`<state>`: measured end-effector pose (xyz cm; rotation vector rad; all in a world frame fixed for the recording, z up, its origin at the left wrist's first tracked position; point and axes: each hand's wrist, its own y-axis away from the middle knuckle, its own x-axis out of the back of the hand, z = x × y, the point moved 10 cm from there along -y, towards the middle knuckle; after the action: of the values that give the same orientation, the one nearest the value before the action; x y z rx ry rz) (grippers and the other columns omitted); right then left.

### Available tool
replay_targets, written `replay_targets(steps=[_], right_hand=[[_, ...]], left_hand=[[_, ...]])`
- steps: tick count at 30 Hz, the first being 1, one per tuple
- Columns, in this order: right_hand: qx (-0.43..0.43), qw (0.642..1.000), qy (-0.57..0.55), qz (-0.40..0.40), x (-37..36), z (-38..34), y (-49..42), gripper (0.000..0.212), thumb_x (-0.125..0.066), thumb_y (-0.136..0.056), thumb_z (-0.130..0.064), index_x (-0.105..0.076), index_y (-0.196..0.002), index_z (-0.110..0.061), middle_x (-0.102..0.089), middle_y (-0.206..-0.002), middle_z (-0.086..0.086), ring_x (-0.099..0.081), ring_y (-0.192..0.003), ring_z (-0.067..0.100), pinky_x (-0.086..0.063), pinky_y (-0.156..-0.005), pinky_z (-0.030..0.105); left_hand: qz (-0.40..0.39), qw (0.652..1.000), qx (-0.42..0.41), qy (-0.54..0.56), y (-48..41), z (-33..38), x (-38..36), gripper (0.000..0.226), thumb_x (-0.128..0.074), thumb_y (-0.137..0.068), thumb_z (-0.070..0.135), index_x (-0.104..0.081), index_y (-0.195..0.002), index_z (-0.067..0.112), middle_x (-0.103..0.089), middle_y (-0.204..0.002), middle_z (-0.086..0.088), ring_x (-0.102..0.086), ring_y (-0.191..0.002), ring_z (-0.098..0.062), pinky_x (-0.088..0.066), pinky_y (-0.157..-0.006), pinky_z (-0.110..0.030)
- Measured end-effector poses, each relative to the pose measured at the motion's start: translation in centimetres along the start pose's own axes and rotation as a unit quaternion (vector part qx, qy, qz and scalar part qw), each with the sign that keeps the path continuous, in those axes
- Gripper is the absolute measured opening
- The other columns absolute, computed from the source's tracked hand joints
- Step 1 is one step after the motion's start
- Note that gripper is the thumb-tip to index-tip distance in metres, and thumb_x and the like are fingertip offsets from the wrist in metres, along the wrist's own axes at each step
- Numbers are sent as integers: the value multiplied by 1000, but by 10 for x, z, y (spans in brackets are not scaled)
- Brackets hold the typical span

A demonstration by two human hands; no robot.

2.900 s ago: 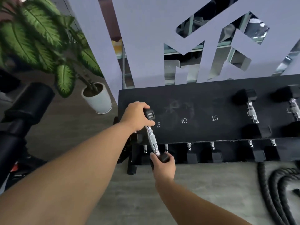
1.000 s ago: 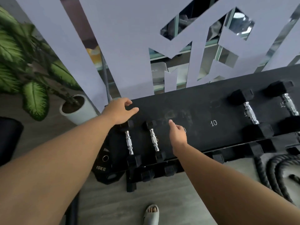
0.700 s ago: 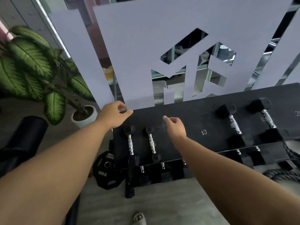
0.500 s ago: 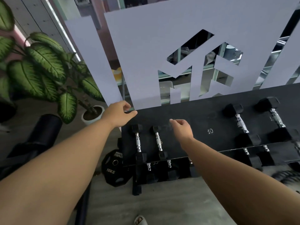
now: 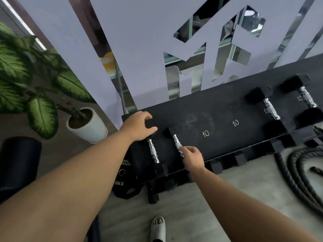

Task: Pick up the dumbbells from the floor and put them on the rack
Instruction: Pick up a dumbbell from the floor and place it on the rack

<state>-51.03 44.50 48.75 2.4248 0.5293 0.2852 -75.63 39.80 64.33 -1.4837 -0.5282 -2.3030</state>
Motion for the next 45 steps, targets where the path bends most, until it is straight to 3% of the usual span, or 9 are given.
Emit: replay_targets(steps=[2, 7, 12, 18, 24, 29, 36, 40, 45], right_hand=[[-34, 999, -7, 17, -22, 22, -11, 36, -71, -88, -43, -66, -113, -17, -64, -91, 0, -58, -83, 21, -45, -76, 40], [-83, 994, -11, 65, -73, 70, -32, 39, -73, -87, -45, -65, -114, -18, -67, -91, 0, -63, -83, 21, -53, -82, 41], [-129, 986, 15, 103, -105, 104, -50, 52, -71, -86, -51, -61, -125, -19, -64, -125, 6, -61, -118, 31, -50, -107, 48], [-210, 964, 49, 158, -113, 141, -64, 71, -71, -83, -58, -51, -142, -25, -40, -150, 13, -43, -135, 40, -39, -113, 44], [-228, 956, 59, 177, -122, 148, -72, 75, -78, -81, -56, -49, -140, -21, -36, -148, 14, -56, -122, 44, -47, -108, 45], [-230, 955, 54, 179, -120, 145, -70, 72, -80, -80, -48, -50, -140, -20, -37, -146, 13, -57, -121, 42, -49, -104, 42], [-256, 951, 10, 172, -114, 133, -56, 69, -84, -73, -43, -55, -133, -25, -39, -142, 8, -53, -124, 37, -50, -103, 41], [-239, 956, 6, 169, -101, 104, -42, 69, -83, -70, -44, -56, -132, -26, -40, -141, 7, -53, -124, 35, -49, -97, 36], [-202, 962, 2, 182, -58, 47, -46, 68, -82, -70, -45, -60, -131, -25, -45, -141, 8, -55, -126, 35, -48, -109, 42]], left_hand=[[-21, 999, -22, -19, -21, -18, -17, 60, -73, -82, 56, -57, -132, 27, -57, -132, 5, -56, -120, -17, -50, -95, -38], [-76, 995, -38, -57, -65, -64, -57, 69, -77, -79, 55, -53, -137, 27, -53, -137, 2, -51, -125, -23, -50, -97, -46], [-122, 989, -35, -75, -94, -89, -99, 78, -82, -75, 52, -50, -141, 26, -50, -138, 0, -47, -127, -27, -48, -99, -47], [-171, 979, -41, -101, -103, -106, -156, 83, -85, -74, 44, -46, -144, 25, -43, -143, -2, -45, -127, -29, -48, -98, -47], [-187, 977, -23, -95, -112, -130, -173, 94, -86, -79, 31, -29, -154, 30, -47, -141, -7, -53, -121, -31, -51, -94, -44], [-173, 980, -27, -94, -116, -130, -170, 93, -88, -75, 28, -34, -151, 31, -55, -133, -3, -59, -114, -29, -52, -89, -41], [-168, 978, -30, -118, -110, -127, -150, 93, -88, -69, 37, -38, -147, 32, -63, -118, 2, -60, -91, -20, -54, -71, -35], [-167, 972, -42, -162, -112, -99, -119, 94, -86, -67, 44, -38, -147, 33, -63, -105, 4, -60, -82, -19, -52, -65, -33], [-142, 969, -78, -187, -134, -27, -72, 94, -85, -65, 45, -41, -146, 30, -65, -105, -3, -62, -86, -25, -55, -67, -39]])
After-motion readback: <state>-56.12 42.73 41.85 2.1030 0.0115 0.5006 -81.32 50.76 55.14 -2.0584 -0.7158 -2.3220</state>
